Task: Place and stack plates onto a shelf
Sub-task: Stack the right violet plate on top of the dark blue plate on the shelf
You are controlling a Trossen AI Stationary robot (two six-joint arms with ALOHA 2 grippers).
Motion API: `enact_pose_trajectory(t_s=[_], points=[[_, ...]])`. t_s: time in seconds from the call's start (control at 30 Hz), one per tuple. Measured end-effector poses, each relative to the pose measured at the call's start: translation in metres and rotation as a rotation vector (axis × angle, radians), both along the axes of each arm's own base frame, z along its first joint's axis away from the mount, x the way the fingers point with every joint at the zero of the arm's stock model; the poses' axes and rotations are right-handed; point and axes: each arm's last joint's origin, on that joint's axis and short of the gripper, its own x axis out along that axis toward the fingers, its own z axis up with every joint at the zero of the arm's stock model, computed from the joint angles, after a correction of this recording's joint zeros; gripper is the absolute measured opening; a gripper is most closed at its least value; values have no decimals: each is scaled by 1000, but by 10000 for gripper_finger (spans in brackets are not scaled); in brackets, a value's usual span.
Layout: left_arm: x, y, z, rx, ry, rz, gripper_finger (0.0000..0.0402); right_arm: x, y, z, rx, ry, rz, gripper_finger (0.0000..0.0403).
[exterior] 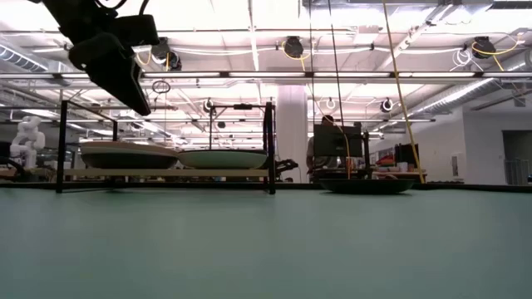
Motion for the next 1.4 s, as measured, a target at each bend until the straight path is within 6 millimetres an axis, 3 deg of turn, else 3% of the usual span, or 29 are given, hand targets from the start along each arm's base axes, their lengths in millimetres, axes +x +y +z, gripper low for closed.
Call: enact_pose_trajectory(t_s=[0.33,0.57,1.07,1.4], points=[[-5,-23,-1,-60,-5,-24,186,0,-6,7,-98,3,86,3],[-9,-40,-1,-83,-21,-70,186,12,-17,37,-239,-78,200,1],[-19,-64,-2,-101,-12,-153,186,54,-103,100,-466,-370,494,1],[-32,-71,-22,-106,38,-129,186,103,-155,129,-650,-677,773,1]])
